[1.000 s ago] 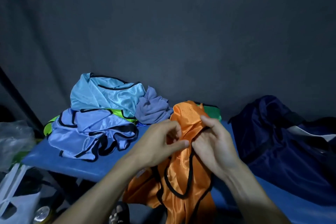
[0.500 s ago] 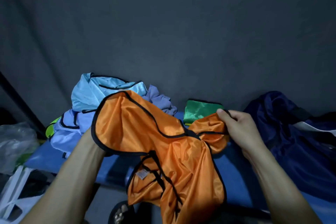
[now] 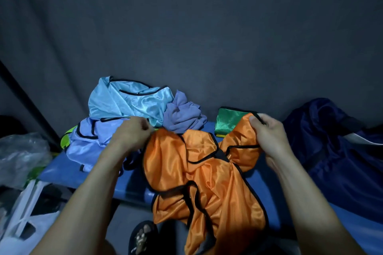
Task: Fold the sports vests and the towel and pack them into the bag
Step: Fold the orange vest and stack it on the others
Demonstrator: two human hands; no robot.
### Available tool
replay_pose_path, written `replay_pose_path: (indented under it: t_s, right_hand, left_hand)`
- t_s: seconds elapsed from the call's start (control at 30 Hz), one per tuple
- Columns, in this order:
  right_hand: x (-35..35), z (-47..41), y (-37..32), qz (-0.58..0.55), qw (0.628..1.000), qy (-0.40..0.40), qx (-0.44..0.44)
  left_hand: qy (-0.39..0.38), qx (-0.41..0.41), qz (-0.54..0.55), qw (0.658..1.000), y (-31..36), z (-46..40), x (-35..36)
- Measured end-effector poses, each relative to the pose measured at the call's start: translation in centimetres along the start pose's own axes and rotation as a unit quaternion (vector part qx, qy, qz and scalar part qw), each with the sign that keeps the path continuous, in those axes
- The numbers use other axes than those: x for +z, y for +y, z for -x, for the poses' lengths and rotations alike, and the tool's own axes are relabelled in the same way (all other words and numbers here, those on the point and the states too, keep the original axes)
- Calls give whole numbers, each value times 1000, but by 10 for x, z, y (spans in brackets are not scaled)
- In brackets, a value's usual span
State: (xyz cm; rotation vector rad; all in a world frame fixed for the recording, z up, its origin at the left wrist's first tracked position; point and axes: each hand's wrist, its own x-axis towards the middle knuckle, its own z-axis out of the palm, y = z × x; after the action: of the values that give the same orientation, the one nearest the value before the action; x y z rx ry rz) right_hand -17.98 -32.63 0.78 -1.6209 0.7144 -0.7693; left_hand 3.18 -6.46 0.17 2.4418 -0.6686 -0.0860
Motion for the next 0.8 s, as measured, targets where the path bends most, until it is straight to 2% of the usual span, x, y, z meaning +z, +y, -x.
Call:
replay_pose_path:
  t_s: [0.07, 0.1, 0.13, 0.17, 0.2, 0.23, 0.3, 0.37, 0.43, 0.5, 0.57, 0.6, 0.67, 0.7, 0.73, 0.8]
  right_hand:
    - [1, 3, -5, -9, 1000, -9, -12]
    - [1, 4, -7, -20, 1000, -4, -13]
    - [1, 4, -7, -32, 999, 4, -10]
    - [1, 4, -8, -45, 999, 14, -9]
    - [0, 4, -7, -51, 998, 22, -12]
    - [-1, 3, -6, -48, 999, 19, -18]
    - [-3, 4, -5, -37, 999, -7, -39]
    - [-8, 5, -6, -35, 998, -20, -57]
    - [-16, 6, -11, -37, 998, -15, -44]
    - [-26, 3, -11, -52, 998, -34, -17]
    - [-35, 2, -7, -37, 996, -84, -5]
    - [-39, 3, -4, 12, 995, -97, -10]
    - [-44, 6, 2, 172, 981, -83, -36]
    - [-46, 8, 4, 249, 965, -66, -46]
    - [-48, 10, 5, 297, 952, -55, -44]
    - [-50, 12, 7, 312, 948, -67, 1]
  left_hand:
    - [91, 11, 3, 996, 1, -2, -2]
    - [140, 52, 72, 986, 11, 3, -1]
    - [157, 102, 157, 970, 26, 8, 4]
    - [119, 147, 209, 960, 46, 15, 9]
    - [49, 189, 222, 955, 61, 21, 21]
    - [-22, 212, 183, 960, 71, 26, 39]
    - [-131, 224, -15, 966, 80, 36, 75]
    - [-139, 224, -184, 947, 80, 35, 97]
    - [-137, 214, -212, 944, 73, 25, 103]
    - [-129, 201, -142, 961, 65, 13, 96]
    - [-57, 169, 29, 984, 60, 5, 84]
    - [0, 144, 136, 980, 62, 3, 75]
    - [60, 111, 329, 936, 69, 4, 53]
    - [64, 104, 381, 917, 72, 6, 43]
    - [66, 105, 405, 906, 73, 8, 34]
    - [74, 113, 410, 902, 72, 13, 26]
